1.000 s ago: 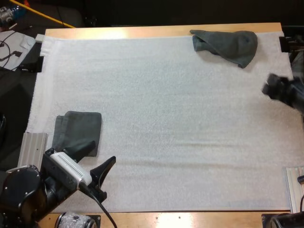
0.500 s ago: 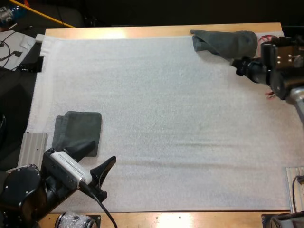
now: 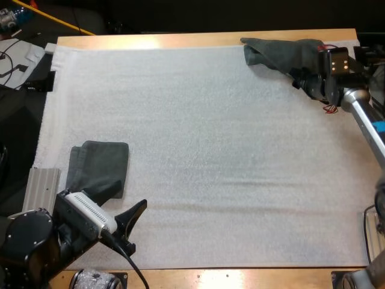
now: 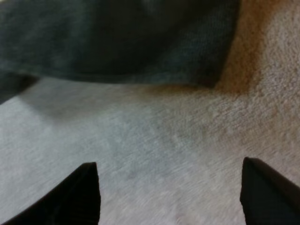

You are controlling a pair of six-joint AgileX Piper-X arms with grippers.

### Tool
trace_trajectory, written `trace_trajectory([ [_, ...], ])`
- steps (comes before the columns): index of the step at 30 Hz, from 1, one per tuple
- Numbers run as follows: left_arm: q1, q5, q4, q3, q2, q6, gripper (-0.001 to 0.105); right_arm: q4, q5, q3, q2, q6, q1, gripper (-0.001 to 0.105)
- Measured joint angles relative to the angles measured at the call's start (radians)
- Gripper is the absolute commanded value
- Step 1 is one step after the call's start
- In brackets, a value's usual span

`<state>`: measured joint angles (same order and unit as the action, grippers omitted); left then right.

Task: Pick towel from pile, fold and stack

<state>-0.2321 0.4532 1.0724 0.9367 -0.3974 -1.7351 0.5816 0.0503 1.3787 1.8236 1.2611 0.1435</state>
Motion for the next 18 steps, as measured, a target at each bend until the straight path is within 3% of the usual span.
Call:
trace_trajectory([
  [18,0.0,0.0,0.017,0.0,-0.003,0.0,0.06,-0.144,0.028,0.098,0.258,-0.05,-0.028,0.062],
])
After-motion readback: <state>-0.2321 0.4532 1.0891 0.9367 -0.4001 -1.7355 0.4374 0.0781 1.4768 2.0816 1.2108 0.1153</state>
